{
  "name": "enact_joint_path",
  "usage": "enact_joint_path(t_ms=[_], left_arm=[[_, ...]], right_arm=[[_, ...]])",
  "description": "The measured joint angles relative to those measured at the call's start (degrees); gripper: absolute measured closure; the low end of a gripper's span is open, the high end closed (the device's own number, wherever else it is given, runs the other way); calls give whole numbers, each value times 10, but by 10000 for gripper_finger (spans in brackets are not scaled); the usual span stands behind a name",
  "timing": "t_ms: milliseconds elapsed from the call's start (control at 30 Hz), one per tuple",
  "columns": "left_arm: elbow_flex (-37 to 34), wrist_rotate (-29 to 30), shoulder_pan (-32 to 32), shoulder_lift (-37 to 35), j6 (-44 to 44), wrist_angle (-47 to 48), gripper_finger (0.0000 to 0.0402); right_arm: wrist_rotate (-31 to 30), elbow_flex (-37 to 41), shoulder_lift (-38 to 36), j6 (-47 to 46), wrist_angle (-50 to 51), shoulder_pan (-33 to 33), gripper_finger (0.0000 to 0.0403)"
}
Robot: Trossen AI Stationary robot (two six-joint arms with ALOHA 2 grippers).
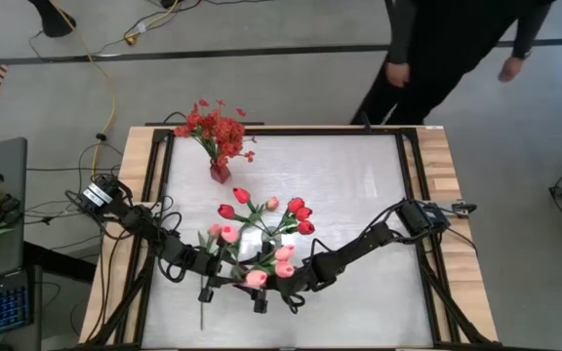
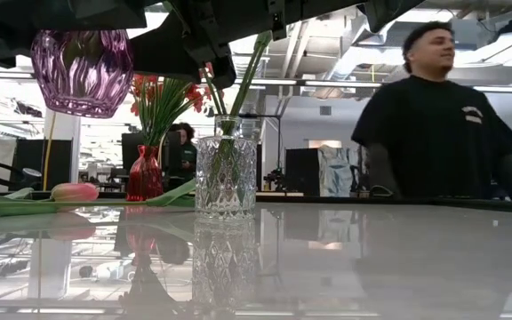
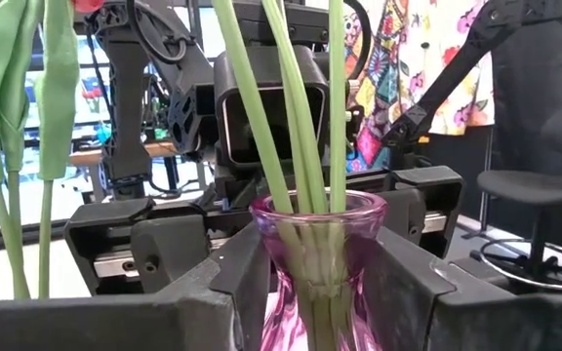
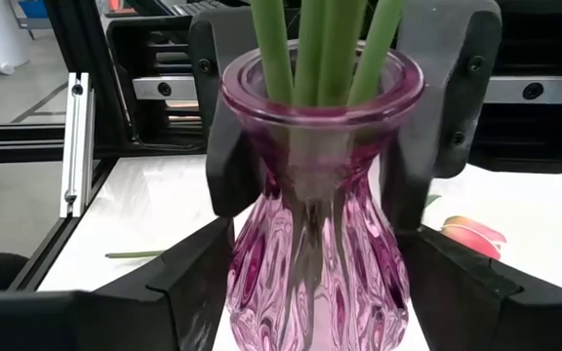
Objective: Sort flowers into vase by color
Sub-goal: Put the pink flower into the purple vase
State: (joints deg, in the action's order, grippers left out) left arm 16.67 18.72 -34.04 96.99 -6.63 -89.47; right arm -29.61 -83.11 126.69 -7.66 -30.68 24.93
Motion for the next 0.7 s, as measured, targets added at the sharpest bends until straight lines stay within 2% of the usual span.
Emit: enact_joint_path(t_ms=[333, 700], left_arm=[[0, 0, -7, 0, -6, 21, 252], [1, -1, -18, -1, 37, 93, 174]], right_arm=[[0, 0, 0, 1, 9, 0, 111], [0, 1, 1, -35, 43, 1, 112]])
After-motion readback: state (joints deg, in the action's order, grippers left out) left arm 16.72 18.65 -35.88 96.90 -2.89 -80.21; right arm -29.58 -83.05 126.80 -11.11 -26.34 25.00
